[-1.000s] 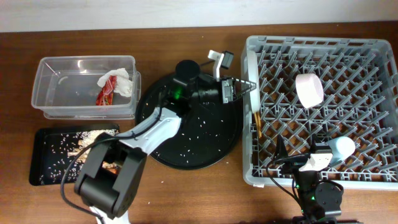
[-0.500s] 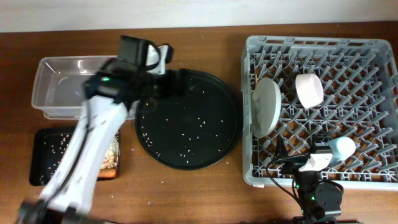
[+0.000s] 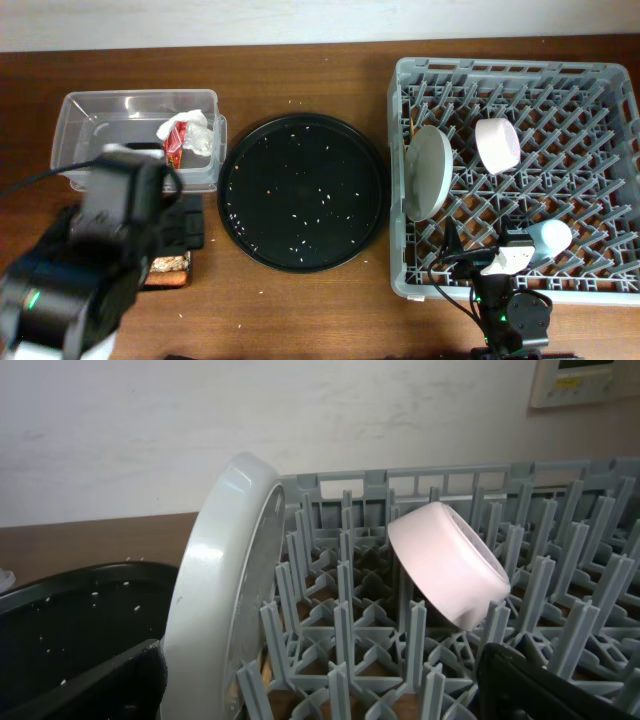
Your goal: Sort waste into correct bins and load items into the dishwasher rack
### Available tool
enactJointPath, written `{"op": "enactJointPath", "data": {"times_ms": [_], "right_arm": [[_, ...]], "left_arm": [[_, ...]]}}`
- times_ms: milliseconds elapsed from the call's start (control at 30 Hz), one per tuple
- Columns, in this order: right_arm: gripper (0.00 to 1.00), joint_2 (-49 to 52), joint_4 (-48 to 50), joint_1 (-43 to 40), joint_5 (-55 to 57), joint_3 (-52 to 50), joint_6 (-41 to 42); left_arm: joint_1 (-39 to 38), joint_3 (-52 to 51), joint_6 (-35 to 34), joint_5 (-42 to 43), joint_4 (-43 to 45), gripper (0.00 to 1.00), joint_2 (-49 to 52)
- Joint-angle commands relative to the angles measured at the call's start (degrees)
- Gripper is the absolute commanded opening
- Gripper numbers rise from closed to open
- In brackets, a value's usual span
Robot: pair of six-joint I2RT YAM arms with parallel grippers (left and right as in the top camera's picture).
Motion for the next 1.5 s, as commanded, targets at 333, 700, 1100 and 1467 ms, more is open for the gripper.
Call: {"op": "enactJointPath", "data": {"times_ms": [333, 700, 1100, 1467], "right_arm": [[0.98, -0.4, -0.1, -0.4, 0.1, -0.5, 0.2], [0.98, -0.4, -0.1, -0.4, 0.1, -0.5, 0.2], [0.98, -0.4, -0.1, -0.4, 0.1, -0.5, 0.2], [0.98, -0.4, -0.1, -0.4, 0.1, -0.5, 0.2]], "left_arm": [[3.4, -61.9, 19.3, 12.8, 65.2, 1.0, -45.5], [5.0, -91.4, 19.3, 13.9, 78.3, 0.99, -62.0], [5.0, -91.4, 19.3, 14.1, 78.9, 0.99, -61.9], [5.0, -91.4, 19.3, 14.1, 78.9, 0.99, -61.9]]}}
